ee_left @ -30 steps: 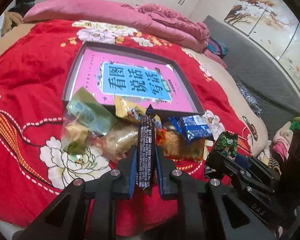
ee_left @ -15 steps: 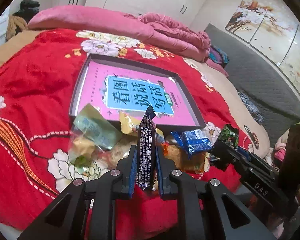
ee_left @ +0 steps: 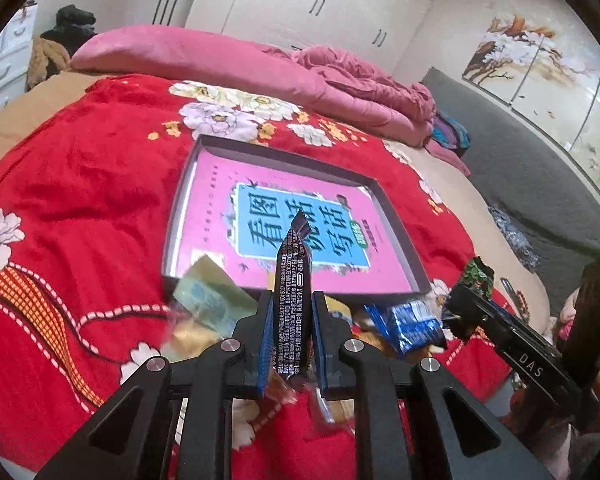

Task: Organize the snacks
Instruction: 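Lift the Snickers bar with the left tool while the right tool lifts the green packet toward the tray, then release the Snickers bar into the tray while the right tool releases the green packet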

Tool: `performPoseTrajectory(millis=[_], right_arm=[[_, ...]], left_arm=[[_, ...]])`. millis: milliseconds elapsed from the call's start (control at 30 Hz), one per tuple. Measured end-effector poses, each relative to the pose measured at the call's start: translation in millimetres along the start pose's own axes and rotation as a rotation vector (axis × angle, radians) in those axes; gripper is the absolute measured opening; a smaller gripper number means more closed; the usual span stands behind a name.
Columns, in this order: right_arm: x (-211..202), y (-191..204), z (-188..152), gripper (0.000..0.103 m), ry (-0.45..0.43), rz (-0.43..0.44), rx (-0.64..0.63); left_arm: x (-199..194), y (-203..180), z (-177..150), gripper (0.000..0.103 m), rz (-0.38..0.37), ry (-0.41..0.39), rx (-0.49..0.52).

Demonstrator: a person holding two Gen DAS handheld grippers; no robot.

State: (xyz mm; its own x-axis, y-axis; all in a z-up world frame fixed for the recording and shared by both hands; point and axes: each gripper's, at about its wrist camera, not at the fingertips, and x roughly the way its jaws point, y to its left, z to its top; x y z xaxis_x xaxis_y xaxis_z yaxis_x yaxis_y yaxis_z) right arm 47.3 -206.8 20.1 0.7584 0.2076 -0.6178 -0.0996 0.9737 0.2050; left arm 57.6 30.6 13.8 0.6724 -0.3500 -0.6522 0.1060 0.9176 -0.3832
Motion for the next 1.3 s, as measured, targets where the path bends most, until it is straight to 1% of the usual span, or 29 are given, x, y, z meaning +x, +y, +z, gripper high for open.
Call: performPoseTrajectory(millis=[267,433,600,700,1000,1067,1300], right_arm=[[13.0,-14.2,11.1,0.036,-0.007,-0.014,0.047],[20.5,-15.3,16.1,0.036,-0.014,-0.020,0.049],[28.1,-17.4,20.9,0.036,-0.015,-0.023,0.059],[32.4,-19.7,23.2,0.036,-0.015,-0.023,0.067],[42.7,-20.7,29.4,0.036,-0.019,-0.036,0.062],[43.8,-20.7,30.2,0.036,-0.022,-0.038,0.060],[51.1,-20.5,36.6,0.036,-0.030,-0.044,0.051]], left_arm=[[11.7,7.3,12.9,0.018,0.023,-0.012,-0.014],[18.8,9.8,20.1,0.018,0.030,-0.017,-0.013],[27.8,17.1,26.0,0.018,0.036,-0.007,-0.031],[30.0,20.3,29.9,0.018,0.038,-0.015,-0.037],[39.1,20.8,36.6,0.018,0.050,-0.026,-0.019],[40.4,21.2,38.5,0.018,0.065,-0.034,-0.016],[43.8,30.4,45.7,0.018,0.081,-0.051,-0.045]])
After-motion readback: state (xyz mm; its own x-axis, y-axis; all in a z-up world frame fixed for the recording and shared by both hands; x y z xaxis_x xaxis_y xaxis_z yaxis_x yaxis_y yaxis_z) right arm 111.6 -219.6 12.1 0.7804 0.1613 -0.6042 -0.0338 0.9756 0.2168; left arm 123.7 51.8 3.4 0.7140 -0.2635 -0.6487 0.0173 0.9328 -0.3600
